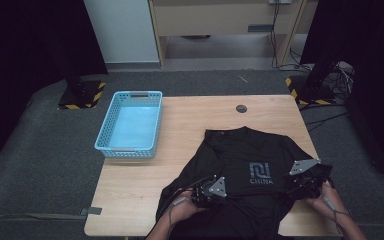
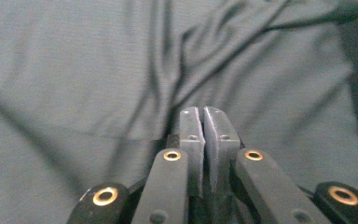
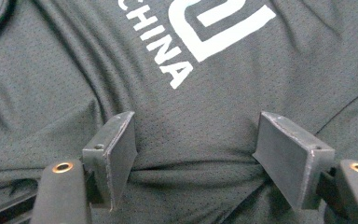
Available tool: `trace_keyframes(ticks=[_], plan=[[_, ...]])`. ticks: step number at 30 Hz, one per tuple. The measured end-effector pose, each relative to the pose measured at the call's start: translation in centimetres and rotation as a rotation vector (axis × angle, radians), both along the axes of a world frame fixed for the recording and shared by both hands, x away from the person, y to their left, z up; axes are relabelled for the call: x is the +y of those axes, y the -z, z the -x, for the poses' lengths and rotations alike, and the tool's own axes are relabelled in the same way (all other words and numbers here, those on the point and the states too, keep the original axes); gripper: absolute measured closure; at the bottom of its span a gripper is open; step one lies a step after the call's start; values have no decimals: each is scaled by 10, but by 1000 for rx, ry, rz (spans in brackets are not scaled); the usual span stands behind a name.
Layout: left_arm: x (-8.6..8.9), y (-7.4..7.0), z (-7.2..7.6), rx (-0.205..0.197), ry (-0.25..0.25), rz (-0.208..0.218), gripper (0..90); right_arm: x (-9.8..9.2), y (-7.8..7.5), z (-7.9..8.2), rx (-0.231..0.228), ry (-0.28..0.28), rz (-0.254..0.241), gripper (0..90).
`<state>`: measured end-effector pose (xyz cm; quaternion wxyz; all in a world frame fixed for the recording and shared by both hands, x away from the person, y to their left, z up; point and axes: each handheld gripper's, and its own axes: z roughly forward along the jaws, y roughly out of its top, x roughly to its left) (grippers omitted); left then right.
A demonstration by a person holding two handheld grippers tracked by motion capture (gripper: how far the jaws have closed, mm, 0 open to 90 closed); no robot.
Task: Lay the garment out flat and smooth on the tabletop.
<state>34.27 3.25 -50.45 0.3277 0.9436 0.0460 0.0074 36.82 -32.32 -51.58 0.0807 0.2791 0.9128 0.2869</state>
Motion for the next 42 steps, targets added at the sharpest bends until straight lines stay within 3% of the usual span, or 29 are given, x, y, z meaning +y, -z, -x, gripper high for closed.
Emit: trace_keyframes(ticks=[15, 20, 25, 29, 42], plan=[[25, -21, -22, -23, -73, 9, 870, 0, -2, -1, 19, -6, 28, 291], [40, -25, -28, -33, -101, 8, 870, 0, -2, -1, 21, -9, 31, 290], [64, -28, -35, -52, -156, -17, 871, 1, -3, -2, 27, -7, 42, 288], [90, -34, -39, -63, -214, 9, 871, 2, -3, -2, 30, -4, 45, 284], [161, -50, -39, -111, -362, -5, 871, 5, -5, -4, 45, -13, 69, 277]])
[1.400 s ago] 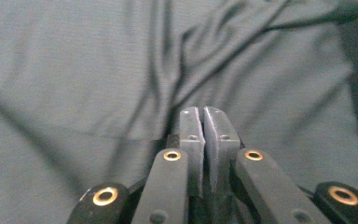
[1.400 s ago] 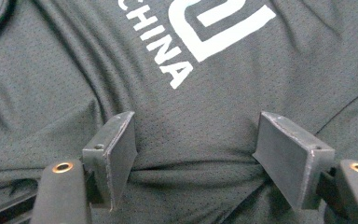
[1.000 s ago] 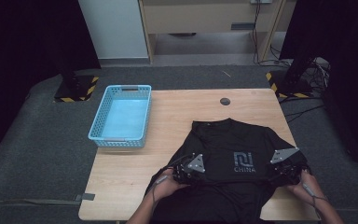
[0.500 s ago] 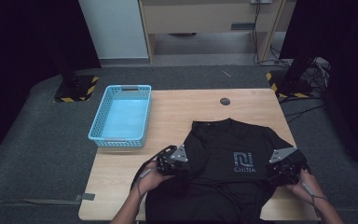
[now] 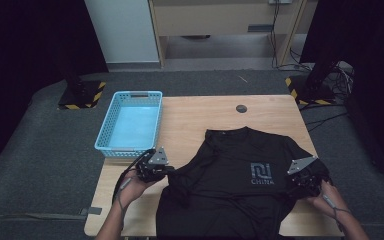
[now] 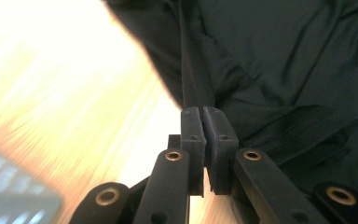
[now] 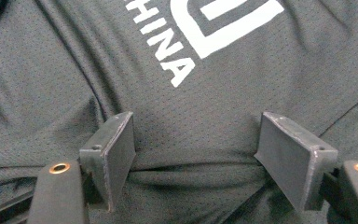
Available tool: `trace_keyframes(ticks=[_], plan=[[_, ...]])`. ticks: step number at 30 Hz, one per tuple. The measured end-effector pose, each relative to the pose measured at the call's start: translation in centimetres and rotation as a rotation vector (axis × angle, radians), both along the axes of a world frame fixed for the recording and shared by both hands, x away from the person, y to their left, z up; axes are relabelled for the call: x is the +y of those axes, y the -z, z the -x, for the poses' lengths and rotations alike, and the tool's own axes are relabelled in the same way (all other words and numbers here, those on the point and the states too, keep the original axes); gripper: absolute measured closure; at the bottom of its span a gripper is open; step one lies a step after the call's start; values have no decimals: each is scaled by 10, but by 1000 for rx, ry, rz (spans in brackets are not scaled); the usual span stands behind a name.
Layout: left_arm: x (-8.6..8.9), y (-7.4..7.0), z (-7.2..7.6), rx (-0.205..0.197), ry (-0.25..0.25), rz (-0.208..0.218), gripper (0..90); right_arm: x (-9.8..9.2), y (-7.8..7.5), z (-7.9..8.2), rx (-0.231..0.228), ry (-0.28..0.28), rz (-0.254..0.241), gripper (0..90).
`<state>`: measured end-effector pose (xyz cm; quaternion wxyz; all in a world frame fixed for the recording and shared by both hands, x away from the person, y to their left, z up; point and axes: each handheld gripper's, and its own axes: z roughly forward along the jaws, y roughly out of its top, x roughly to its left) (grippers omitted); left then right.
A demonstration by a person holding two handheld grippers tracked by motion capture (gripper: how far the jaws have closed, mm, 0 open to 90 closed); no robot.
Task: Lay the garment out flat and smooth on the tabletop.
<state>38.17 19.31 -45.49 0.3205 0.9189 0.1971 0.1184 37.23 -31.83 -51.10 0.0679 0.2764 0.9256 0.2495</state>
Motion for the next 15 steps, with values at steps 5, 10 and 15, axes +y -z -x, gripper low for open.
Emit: trace_keyframes(ticks=[5, 10, 15], plan=[[21, -5, -2, -15, -52, -12, 872, 0, 0, -1, 1, -4, 3, 276], [38, -10, -3, -15, -105, -4, 870, 1, -1, -1, 6, -3, 8, 276], [35, -5, 0, -8, -97, 25, 841, 8, -7, -1, 29, 20, 37, 242]])
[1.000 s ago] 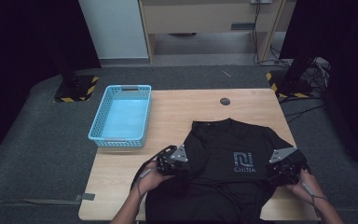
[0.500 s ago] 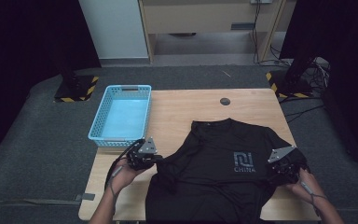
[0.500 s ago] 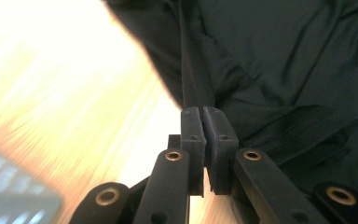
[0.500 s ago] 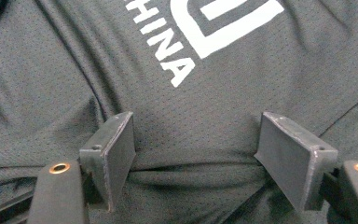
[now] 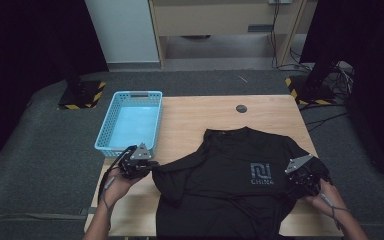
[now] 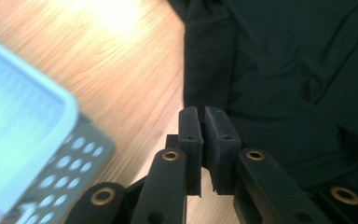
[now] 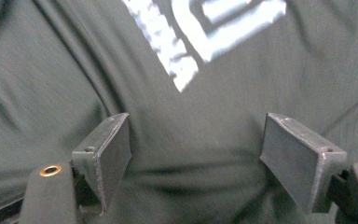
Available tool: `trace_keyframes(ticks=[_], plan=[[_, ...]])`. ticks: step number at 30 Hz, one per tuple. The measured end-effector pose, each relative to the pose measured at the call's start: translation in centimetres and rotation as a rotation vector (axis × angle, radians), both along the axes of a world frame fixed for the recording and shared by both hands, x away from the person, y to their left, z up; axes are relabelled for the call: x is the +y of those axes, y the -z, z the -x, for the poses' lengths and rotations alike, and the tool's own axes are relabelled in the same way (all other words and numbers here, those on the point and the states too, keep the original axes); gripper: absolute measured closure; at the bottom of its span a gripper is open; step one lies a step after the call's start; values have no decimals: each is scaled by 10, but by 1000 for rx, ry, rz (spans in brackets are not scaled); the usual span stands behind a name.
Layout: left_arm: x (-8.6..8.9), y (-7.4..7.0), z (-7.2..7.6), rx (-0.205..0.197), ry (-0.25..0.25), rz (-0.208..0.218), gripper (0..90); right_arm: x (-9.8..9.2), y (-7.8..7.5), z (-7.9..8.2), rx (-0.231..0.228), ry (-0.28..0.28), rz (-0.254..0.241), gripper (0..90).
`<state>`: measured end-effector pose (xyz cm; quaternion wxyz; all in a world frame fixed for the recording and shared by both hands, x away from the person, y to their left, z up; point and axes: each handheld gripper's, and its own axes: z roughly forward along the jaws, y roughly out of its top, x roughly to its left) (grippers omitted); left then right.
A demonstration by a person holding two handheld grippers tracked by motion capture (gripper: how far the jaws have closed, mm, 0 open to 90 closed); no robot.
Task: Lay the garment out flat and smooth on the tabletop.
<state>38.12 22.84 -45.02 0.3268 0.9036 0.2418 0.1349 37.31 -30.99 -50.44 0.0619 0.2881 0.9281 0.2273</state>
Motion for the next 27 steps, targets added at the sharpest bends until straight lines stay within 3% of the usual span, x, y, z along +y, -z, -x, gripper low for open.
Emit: trace_keyframes(ticks=[5, 11, 16, 19, 21, 27], plan=[[-20, 10, 2, 16, 29, 17, 740, 20, -10, 12, -51, -20, -60, 225], [-52, 19, 6, 31, 101, 45, 643, 36, -7, 21, -59, -42, -100, 217], [-81, 34, 11, 63, 163, 37, 597, 38, 3, 26, -49, -35, -92, 205], [-93, 42, 13, 80, 185, 33, 567, 38, 9, 30, -40, -46, -56, 196], [-98, 45, 13, 95, 190, 38, 554, 36, 10, 32, -50, -38, -66, 202], [-108, 48, 12, 111, 205, 30, 512, 24, 10, 37, -45, -84, -64, 199]])
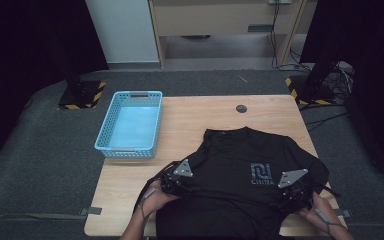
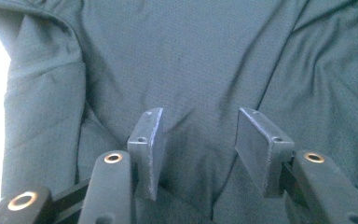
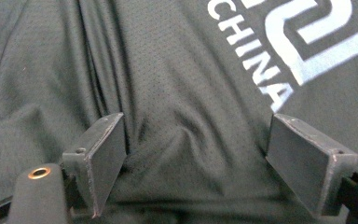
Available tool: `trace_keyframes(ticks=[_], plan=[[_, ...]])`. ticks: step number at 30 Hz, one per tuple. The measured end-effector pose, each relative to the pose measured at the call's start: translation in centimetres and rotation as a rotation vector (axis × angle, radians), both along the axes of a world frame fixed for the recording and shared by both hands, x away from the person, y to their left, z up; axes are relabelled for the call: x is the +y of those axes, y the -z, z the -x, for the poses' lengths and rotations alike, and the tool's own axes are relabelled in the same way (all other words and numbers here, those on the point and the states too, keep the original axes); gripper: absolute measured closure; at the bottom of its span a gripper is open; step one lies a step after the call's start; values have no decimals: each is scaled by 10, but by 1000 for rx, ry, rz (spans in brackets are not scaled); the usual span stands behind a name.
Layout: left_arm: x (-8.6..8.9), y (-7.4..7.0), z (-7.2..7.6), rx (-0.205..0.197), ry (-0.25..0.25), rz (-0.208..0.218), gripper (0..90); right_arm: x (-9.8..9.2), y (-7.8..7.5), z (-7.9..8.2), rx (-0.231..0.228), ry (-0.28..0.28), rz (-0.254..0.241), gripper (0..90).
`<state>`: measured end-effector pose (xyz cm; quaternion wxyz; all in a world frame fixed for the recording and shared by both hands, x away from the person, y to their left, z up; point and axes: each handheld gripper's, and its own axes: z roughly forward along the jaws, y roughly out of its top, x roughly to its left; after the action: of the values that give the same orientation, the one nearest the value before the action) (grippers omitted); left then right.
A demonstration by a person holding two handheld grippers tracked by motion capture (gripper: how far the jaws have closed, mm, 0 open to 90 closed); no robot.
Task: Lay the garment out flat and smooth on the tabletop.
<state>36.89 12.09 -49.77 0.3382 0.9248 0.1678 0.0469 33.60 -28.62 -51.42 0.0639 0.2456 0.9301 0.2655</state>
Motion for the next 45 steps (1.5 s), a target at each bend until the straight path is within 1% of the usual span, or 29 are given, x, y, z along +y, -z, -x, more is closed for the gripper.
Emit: trace_keyframes(ticks=[4, 7, 10, 12, 14, 17, 19, 21, 22, 23, 25, 26, 27, 29, 35, 36, 38, 39, 41, 42, 44, 45], plan=[[-6, 3, -2, 10, 7, -6, 479, -17, 0, 5, 0, -18, -2, 198], [-13, 7, -4, 21, 16, -3, 455, -29, -1, 9, 13, -36, 16, 196], [-23, 10, -7, 23, 40, 1, 440, -37, -2, 10, 22, -54, 34, 192], [-31, 11, -8, 27, 55, 13, 430, -37, -3, 10, 24, -58, 41, 185], [-40, 12, -10, 20, 75, 11, 424, -35, -3, 10, 30, -58, 52, 177], [-51, 14, -14, 21, 99, 6, 402, -34, -3, 9, 31, -64, 55, 174], [-58, 15, -19, 38, 115, 11, 392, -35, -3, 9, 29, -65, 51, 173], [-65, 16, -24, 48, 132, -8, 380, -35, -3, 9, 30, -67, 49, 173], [-68, 18, -28, 60, 133, -15, 375, -35, -3, 9, 30, -68, 51, 172], [-70, 19, -31, 64, 132, -4, 363, -34, -3, 9, 31, -67, 55, 172], [-72, 19, -37, 81, 115, 5, 363, -34, -3, 8, 35, -68, 58, 172], [-73, 19, -40, 81, 105, 0, 353, -34, -3, 9, 34, -67, 57, 171], [-72, 18, -43, 77, 97, -13, 329, -34, -3, 9, 31, -68, 55, 171], [-67, 19, -49, 71, 72, -12, 308, -35, -3, 9, 30, -70, 51, 171], [-38, 20, -68, 103, -42, 33, 279, -36, -3, 8, 32, -78, 51, 171], [-33, 19, -69, 98, -59, 36, 280, -36, -3, 9, 32, -77, 49, 170], [-24, 19, -71, 89, -84, 11, 270, -36, -3, 9, 30, -78, 44, 169], [-19, 19, -72, 94, -91, 10, 264, -37, -3, 9, 28, -80, 44, 169], [-12, 18, -73, 93, -115, -14, 256, -36, -3, 9, 30, -78, 46, 168], [-9, 18, -73, 98, -126, -19, 242, -36, -3, 9, 30, -79, 49, 168], [-3, 17, -73, 90, -134, -32, 241, -36, -3, 9, 31, -80, 50, 166], [-1, 17, -72, 91, -138, -29, 243, -36, -3, 9, 32, -81, 51, 166]])
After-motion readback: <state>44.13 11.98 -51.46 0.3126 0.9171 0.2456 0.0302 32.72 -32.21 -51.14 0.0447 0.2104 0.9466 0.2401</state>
